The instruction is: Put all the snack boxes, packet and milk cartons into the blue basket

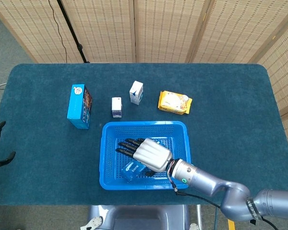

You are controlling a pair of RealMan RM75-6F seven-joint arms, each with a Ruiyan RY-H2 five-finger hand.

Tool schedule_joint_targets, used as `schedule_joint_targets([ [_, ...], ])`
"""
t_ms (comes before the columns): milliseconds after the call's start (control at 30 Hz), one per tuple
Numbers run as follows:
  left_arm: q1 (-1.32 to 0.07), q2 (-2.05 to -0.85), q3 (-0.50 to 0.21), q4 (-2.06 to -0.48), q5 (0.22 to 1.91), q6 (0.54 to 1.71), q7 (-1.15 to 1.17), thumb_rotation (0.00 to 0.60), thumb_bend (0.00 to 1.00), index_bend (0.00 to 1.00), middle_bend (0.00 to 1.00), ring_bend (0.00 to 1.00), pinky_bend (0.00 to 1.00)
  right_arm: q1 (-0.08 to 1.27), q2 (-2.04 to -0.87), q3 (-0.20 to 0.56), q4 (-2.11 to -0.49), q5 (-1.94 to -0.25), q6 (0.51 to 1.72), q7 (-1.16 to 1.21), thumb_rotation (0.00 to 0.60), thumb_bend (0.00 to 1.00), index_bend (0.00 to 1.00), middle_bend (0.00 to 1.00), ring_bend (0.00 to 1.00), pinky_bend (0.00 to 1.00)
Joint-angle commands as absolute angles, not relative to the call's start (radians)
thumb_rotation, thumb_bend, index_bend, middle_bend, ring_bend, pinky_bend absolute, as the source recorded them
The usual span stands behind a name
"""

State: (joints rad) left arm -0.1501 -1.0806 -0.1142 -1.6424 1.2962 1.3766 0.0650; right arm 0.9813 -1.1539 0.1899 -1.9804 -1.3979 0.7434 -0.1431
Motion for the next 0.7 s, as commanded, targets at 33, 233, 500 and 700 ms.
schedule_joint_targets([
  [33, -0.151, -1.08, -0.112, -1.643, 1.3, 1.374, 0.066, 0.6, 0.24, 0.0, 0.0, 0.0, 0.0, 0.971, -1.155, 0.189, -1.98, -1.48, 0.762, -0.011, 0.6, 0.0, 0.0, 0.0, 0.0, 0.07],
  [233, -0.147, -1.077, -0.11, -1.647, 1.308, 1.383, 0.057, 0.6, 0.24, 0.0, 0.0, 0.0, 0.0, 0.944, -1.124, 0.217, -1.918, -1.527, 0.854, 0.028, 0.6, 0.0, 0.0, 0.0, 0.0, 0.07],
  [500, -0.145, -1.077, -0.103, -1.651, 1.318, 1.383, 0.055, 0.6, 0.24, 0.0, 0.0, 0.0, 0.0, 0.89, -1.019, 0.297, -1.795, -1.399, 0.939, 0.045, 0.6, 0.0, 0.0, 0.0, 0.0, 0.06],
  [700, -0.143, -1.082, -0.099, -1.664, 1.33, 1.395, 0.074, 0.6, 0.24, 0.0, 0.0, 0.0, 0.0, 0.906, -0.97, 0.323, -1.697, -1.184, 0.797, 0.105, 0.6, 0.0, 0.0, 0.0, 0.0, 0.0],
])
